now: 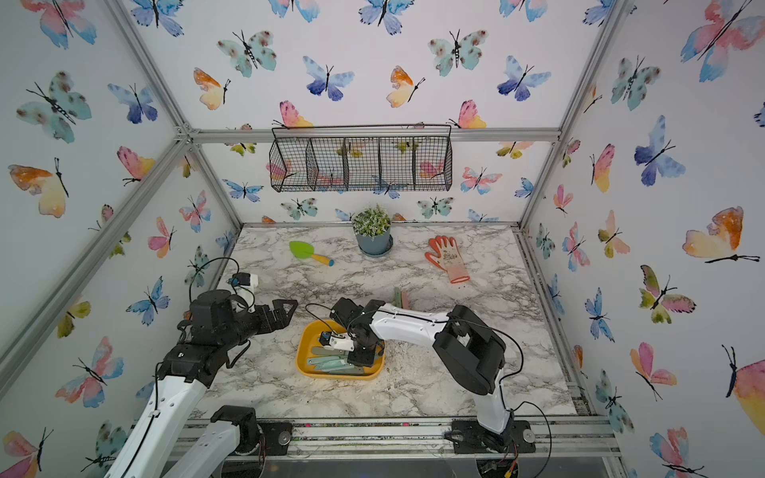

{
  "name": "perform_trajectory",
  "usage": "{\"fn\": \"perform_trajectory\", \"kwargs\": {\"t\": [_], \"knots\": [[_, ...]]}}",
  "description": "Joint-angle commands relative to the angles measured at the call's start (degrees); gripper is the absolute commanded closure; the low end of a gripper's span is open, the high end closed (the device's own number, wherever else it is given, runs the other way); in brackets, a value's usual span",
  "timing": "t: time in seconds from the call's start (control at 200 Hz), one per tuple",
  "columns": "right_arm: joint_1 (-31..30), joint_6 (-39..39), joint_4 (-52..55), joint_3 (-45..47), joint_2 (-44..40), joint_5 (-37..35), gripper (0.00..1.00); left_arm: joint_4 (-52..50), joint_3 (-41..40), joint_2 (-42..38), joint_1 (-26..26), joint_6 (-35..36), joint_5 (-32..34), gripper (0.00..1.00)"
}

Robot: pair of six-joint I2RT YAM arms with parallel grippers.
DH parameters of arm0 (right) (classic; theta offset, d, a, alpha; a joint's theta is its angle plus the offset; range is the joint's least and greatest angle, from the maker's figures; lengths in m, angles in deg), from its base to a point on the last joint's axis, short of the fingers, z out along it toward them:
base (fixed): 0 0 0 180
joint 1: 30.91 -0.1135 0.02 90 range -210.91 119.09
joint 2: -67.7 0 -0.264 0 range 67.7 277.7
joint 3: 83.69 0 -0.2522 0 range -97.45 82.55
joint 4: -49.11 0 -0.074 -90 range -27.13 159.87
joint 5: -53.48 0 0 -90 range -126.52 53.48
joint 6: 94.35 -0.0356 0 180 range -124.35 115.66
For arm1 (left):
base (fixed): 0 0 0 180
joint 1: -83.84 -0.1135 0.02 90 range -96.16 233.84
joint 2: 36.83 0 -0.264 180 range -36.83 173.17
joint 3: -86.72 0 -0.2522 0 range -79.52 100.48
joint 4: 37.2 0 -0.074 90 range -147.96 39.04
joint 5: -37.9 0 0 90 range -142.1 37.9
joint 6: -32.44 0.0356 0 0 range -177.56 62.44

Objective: Take the fruit knife out of the storage box
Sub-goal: Adjust the fruit knife in the storage box.

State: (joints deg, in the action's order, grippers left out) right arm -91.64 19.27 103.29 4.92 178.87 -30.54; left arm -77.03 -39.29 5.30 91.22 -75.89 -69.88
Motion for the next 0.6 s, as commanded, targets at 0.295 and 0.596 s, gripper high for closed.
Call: {"fn": "perform_trajectory", "kwargs": {"t": [0.295,0.596], "knots": [[-0.4,-1.6,1.2,-2.5,2.1,-2.1,0.69,0.9,0.1,-0.2,0.3,1.0,-0.6,0.02],[-0.4,-2.4,0.7,-3.1,0.9,-1.3,0.81,1.0,0.0,-0.2,0.3,0.9,-0.3,0.01]]}}
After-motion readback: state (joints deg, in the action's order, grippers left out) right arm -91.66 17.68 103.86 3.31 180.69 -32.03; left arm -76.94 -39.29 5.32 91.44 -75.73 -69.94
